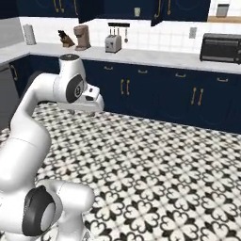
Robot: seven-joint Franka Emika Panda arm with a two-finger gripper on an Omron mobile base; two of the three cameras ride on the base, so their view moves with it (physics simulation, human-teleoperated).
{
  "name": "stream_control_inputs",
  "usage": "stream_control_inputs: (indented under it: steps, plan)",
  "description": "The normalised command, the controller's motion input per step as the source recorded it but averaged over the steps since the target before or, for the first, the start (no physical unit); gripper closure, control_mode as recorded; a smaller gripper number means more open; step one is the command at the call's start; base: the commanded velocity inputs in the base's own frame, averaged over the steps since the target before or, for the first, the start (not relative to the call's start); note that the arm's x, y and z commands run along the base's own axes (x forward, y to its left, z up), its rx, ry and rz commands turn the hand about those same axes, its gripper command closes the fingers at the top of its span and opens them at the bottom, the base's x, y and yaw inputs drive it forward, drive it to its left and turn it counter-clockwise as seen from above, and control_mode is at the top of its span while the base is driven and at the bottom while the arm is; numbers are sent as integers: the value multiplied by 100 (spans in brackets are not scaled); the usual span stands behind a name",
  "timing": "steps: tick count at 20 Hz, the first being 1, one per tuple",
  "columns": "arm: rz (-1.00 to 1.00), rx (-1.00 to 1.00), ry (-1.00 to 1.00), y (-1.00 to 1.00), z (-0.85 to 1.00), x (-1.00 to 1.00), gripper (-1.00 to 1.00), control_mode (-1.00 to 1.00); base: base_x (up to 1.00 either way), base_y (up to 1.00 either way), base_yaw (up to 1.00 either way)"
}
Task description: Gather all objects into one cabinet and sort the glasses and bowls to opposite sides.
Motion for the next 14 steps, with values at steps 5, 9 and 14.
stream_control_inputs:
  steps: [5, 9, 14]
  plan:
    - [0, 0, 0, 0, 0, 0, -100, 100, 100, 84, -2]
    - [0, 0, 0, 0, 0, 0, -100, 100, 100, 46, 0]
    - [0, 0, 0, 0, 0, 0, -100, 100, 99, 1, 0]
